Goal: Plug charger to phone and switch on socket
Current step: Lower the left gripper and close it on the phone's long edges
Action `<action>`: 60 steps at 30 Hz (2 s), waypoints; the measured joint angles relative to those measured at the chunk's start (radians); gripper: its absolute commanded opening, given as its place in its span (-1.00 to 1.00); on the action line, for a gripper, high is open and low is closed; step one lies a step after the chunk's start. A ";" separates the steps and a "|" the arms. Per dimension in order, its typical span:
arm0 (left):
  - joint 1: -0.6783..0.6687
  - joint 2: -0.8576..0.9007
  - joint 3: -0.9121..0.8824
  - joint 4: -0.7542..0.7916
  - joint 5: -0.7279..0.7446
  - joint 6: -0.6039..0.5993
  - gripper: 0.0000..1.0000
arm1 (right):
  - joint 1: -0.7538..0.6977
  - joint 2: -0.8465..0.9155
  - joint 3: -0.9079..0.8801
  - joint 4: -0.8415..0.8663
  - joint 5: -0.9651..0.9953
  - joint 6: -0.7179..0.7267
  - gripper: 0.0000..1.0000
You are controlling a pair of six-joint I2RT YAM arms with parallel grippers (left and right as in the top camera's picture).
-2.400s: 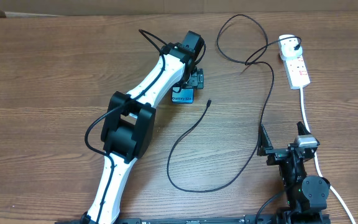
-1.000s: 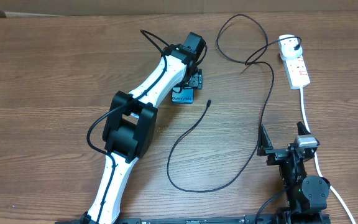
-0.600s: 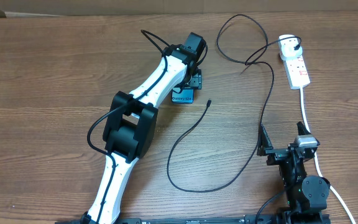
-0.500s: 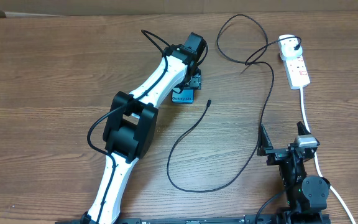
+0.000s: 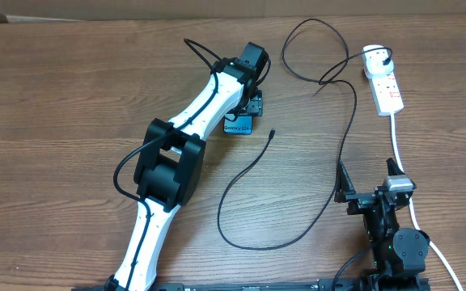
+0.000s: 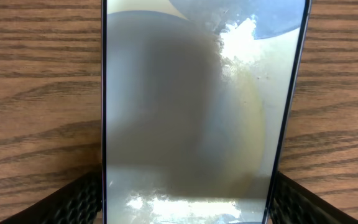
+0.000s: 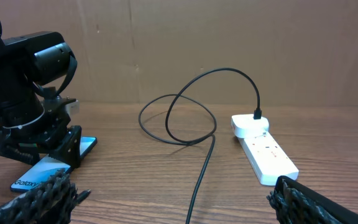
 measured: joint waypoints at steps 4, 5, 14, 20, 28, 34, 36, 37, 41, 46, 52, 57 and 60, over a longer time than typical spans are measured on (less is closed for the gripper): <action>0.000 0.000 0.000 0.000 0.000 0.000 0.61 | 0.000 0.000 0.000 0.000 0.000 0.000 1.00; 0.000 0.000 0.000 0.000 0.000 0.000 0.61 | 0.000 0.000 0.000 0.000 0.000 0.000 1.00; 0.000 0.000 0.000 0.002 0.000 0.000 0.57 | 0.000 0.000 0.000 0.000 0.000 -0.001 1.00; 0.000 0.000 0.000 0.002 0.000 0.000 0.59 | 0.000 0.000 0.000 0.000 0.000 0.000 1.00; 0.000 0.000 0.000 0.003 -0.001 0.006 0.21 | 0.000 0.000 0.000 0.000 0.000 0.000 1.00; 0.000 0.000 0.001 0.004 -0.001 0.013 0.43 | 0.000 0.000 0.000 0.000 0.000 0.000 1.00; 0.000 0.000 0.001 0.004 -0.001 0.012 0.48 | 0.000 0.000 0.000 0.000 0.000 0.000 1.00; 0.000 0.000 0.001 0.004 -0.001 0.012 0.49 | 0.000 0.000 0.000 0.000 0.000 0.000 1.00; 0.000 0.001 0.001 0.004 0.000 0.012 0.46 | 0.000 0.000 0.000 0.000 0.000 -0.001 1.00; 0.000 0.001 0.002 0.003 0.000 0.013 0.39 | 0.000 0.000 0.000 0.000 0.000 0.000 1.00; 0.000 0.001 0.002 0.003 0.000 0.013 0.38 | 0.000 0.000 0.000 0.000 0.000 0.000 1.00; 0.000 0.001 0.002 0.003 0.000 0.014 0.38 | 0.000 0.000 0.000 0.000 0.000 -0.001 1.00; 0.000 0.001 0.002 0.003 0.000 0.015 0.32 | 0.000 0.000 0.000 0.000 0.000 0.000 0.99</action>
